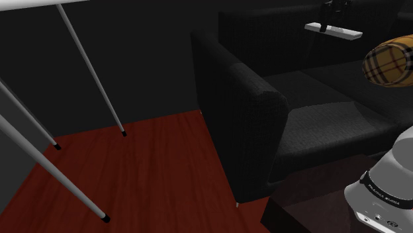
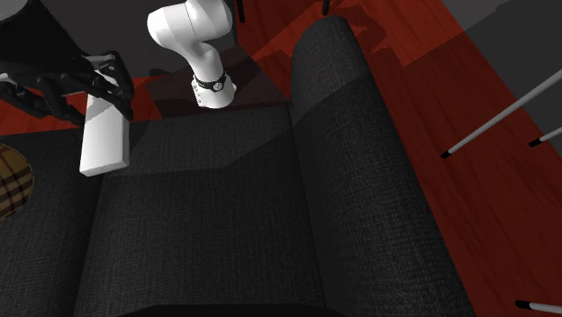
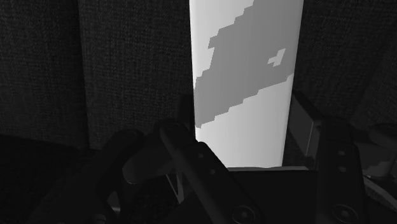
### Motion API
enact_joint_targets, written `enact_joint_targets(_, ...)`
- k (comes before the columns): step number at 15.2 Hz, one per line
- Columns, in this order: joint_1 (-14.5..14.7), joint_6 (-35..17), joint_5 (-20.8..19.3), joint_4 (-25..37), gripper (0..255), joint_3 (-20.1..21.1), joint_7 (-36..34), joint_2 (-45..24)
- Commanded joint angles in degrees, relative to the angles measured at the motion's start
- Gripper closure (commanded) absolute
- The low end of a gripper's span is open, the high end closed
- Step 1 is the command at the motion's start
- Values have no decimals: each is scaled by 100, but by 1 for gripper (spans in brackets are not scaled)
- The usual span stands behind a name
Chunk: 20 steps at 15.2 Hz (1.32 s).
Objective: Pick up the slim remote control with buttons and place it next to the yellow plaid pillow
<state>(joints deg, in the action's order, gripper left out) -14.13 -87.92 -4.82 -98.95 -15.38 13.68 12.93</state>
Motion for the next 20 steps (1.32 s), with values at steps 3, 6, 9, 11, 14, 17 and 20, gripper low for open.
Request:
enact_joint_targets(3,-202,25,-112,-123,255,-311,512,193)
enact_joint_targets(6,-354,26,-199,-195,255,-560,904,301)
enact_joint_targets(9,-501,28,-276,-207,255,-827,1312,355)
enact_joint_targets(11,-598,29,-318,-183,255,-1014,1594,359)
enact_joint_targets(14,-736,29,-359,-97,255,-1313,2033,314)
enact_joint_targets(17,-866,29,-365,49,255,-1635,2494,203)
enact_joint_targets(20,-997,29,-319,256,255,-1981,2985,18)
